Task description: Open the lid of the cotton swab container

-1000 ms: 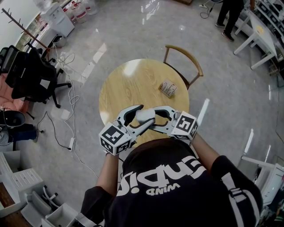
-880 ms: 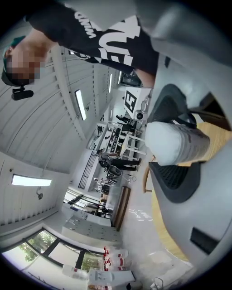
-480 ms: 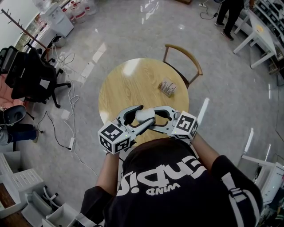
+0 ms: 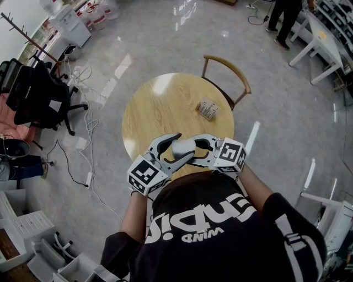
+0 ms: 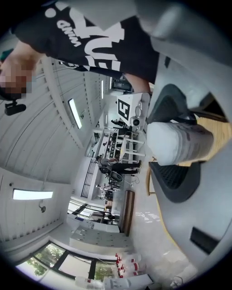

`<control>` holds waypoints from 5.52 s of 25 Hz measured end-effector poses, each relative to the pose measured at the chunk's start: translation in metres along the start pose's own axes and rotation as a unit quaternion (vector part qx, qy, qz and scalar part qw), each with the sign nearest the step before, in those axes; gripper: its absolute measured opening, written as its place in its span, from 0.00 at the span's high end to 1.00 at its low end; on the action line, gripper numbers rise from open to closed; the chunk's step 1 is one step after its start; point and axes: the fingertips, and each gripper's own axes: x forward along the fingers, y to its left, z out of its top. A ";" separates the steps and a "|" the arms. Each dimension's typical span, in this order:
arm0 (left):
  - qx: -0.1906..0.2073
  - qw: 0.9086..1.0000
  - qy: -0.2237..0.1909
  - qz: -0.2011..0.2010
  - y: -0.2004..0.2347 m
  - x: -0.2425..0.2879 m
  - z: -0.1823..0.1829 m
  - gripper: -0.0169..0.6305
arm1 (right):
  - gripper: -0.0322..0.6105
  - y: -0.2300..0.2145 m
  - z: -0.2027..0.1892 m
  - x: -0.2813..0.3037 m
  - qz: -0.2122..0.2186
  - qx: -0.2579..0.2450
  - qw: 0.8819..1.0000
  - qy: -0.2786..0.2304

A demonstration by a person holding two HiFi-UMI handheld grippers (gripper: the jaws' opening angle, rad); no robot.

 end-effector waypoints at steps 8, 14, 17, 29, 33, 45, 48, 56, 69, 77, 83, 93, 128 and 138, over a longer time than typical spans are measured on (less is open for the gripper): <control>0.047 0.999 0.007 -0.014 -0.007 0.002 -0.002 0.55 | 0.61 0.005 -0.003 0.000 0.019 0.003 1.000 0.008; 0.058 0.998 0.006 -0.025 -0.012 0.003 0.000 0.55 | 0.61 0.009 -0.002 -0.001 0.027 0.006 1.000 0.008; 0.017 1.000 -0.003 -0.021 -0.006 0.001 0.002 0.55 | 0.61 0.005 0.001 -0.002 0.014 -0.003 1.000 -0.001; -0.060 0.997 0.020 -0.034 -0.004 0.002 0.001 0.55 | 0.61 0.006 0.002 -0.006 0.013 -0.009 1.000 0.001; -0.088 0.995 0.014 -0.043 -0.001 0.001 0.004 0.55 | 0.61 0.007 0.006 -0.007 0.018 -0.009 1.000 -0.006; -0.190 0.980 0.005 -0.059 0.004 0.000 0.003 0.56 | 0.61 0.005 -0.004 -0.004 -0.002 -0.075 0.997 0.032; -0.248 0.966 0.011 -0.070 0.011 0.001 -0.003 0.56 | 0.61 0.002 -0.010 -0.002 -0.001 -0.082 0.996 0.043; -0.307 0.947 0.023 -0.089 0.010 -0.002 -0.006 0.55 | 0.61 0.007 -0.014 0.000 0.001 -0.086 0.995 0.059; -0.285 0.954 -0.005 -0.092 0.018 -0.006 0.002 0.55 | 0.62 -0.002 -0.011 -0.003 -0.004 -0.077 0.996 0.048; -0.299 0.951 -0.016 -0.071 0.031 -0.017 -0.006 0.55 | 0.62 -0.019 -0.017 -0.016 -0.036 -0.058 0.996 0.053; -0.306 0.951 -0.018 -0.049 0.044 -0.025 -0.011 0.55 | 0.62 -0.039 -0.012 -0.027 -0.072 -0.038 0.996 0.045; -0.261 0.965 -0.030 -0.001 0.055 -0.035 -0.017 0.93 | 0.66 -0.054 -0.008 -0.025 -0.108 -0.013 0.994 0.028; -0.103 0.972 -0.056 0.204 0.075 -0.055 -0.027 0.96 | 0.66 -0.098 0.024 -0.101 -0.273 0.068 0.952 -0.116; -0.085 0.957 -0.074 0.268 0.086 -0.070 -0.034 0.96 | 0.66 -0.102 0.018 -0.107 -0.297 0.081 0.943 -0.128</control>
